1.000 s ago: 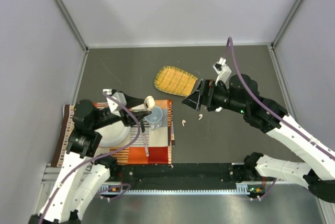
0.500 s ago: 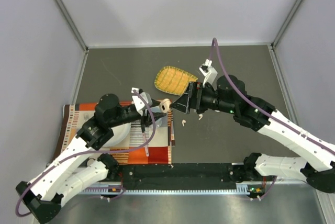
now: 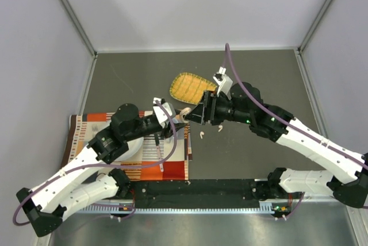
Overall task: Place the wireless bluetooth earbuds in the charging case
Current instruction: Pass from the left arm to the right
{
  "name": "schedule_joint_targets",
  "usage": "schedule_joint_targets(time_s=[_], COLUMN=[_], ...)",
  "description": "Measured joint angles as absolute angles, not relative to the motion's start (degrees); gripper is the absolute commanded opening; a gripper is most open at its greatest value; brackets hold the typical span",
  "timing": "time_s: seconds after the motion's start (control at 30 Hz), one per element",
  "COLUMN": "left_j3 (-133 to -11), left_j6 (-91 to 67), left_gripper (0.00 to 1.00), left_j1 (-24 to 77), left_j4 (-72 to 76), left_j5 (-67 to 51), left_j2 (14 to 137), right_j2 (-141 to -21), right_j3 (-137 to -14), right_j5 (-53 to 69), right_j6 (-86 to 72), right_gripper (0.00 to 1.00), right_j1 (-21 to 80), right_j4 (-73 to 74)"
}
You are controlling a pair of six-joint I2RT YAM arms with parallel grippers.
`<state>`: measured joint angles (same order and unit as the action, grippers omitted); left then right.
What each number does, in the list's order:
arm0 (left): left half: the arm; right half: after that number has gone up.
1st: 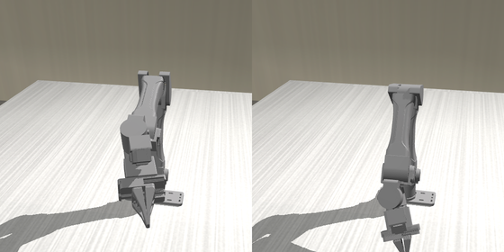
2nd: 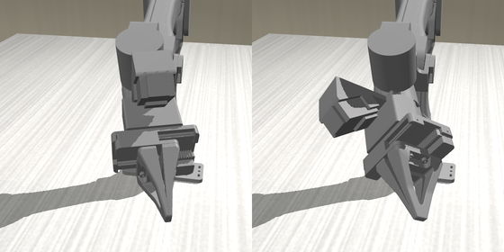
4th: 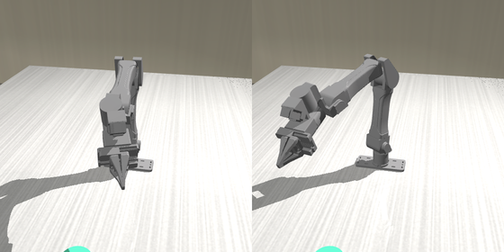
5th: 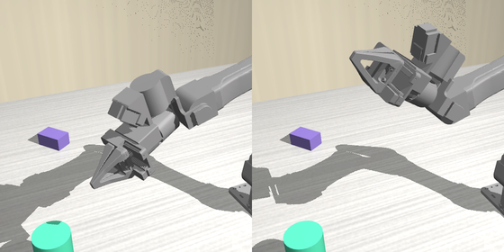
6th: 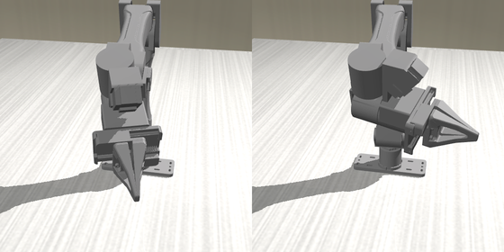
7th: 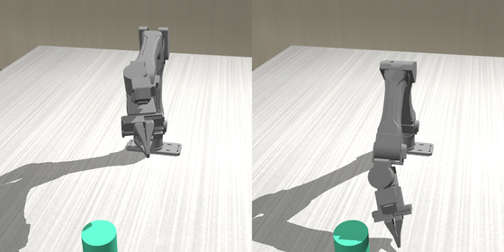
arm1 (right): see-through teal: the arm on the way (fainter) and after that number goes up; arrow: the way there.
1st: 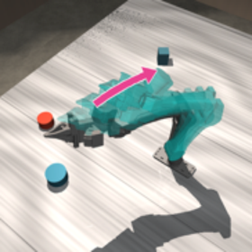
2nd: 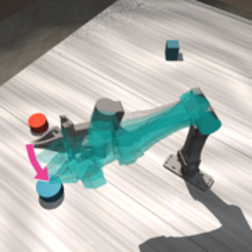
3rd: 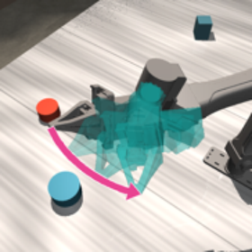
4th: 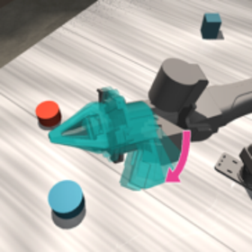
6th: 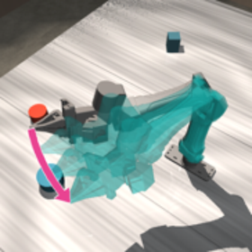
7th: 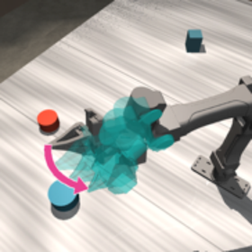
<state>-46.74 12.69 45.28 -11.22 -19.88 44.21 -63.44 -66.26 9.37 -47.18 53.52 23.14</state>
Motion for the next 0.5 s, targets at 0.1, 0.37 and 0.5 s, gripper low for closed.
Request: schedule_joint_targets(time_s=[0.1, 0.37, 0.5], left_j3=[-46.8, -46.9, -47.0], left_j6=[12.8, 13.3, 13.3], left_gripper=[0.00, 0.00, 0.00], left_j1=[45.9, 47.0, 47.1], left_j4=[-11.2, -11.3, -11.7], left_j5=[-19.4, -18.5, -18.3], left_j2=[45.0, 45.5, 45.5], right_j2=[-64.0, -64.9, -64.9], right_j3=[-66.0, -65.9, -65.4], right_j5=[9.7, 9.8, 9.8], right_j6=[-47.1, -46.7, -46.5], right_gripper=[0.55, 0.39, 0.24], right_j1=[53.5, 53.5, 53.6], right_j4=[23.1, 23.1, 22.5])
